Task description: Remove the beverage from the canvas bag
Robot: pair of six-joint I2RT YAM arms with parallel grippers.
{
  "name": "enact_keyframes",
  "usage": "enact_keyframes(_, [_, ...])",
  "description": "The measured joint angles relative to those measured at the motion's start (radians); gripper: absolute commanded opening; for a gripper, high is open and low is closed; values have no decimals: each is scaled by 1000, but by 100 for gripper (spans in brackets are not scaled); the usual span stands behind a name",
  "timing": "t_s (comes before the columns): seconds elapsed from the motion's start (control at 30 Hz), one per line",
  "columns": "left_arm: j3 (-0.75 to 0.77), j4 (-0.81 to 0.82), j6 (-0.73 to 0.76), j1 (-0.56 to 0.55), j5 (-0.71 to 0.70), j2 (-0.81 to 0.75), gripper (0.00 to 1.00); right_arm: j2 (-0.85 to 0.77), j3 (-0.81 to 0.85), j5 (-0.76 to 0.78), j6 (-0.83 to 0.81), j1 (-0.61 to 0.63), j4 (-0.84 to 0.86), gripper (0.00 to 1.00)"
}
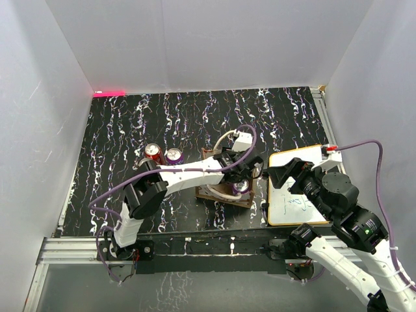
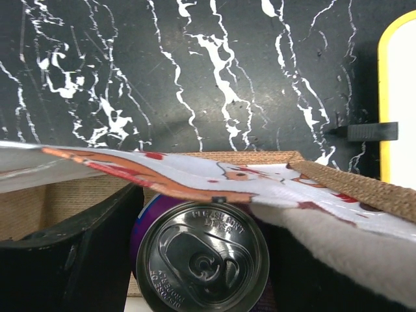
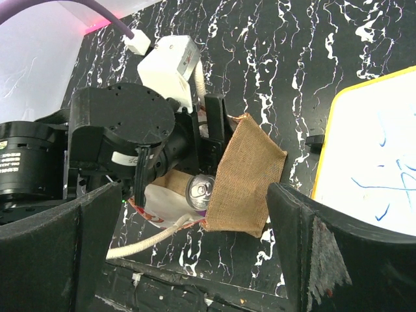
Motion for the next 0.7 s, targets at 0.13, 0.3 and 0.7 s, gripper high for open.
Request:
enact_keyframes(0.13, [-19, -14, 44, -1, -16, -31, 34, 2, 0, 0, 0, 0, 0, 98])
enact_keyframes(0.3, [-55, -3, 91, -3, -35, -94, 31, 2, 0, 0, 0, 0, 0, 98])
enact_keyframes(0.7, [-95, 38, 159, -3, -44, -226, 18, 24, 0, 0, 0, 0, 0, 98])
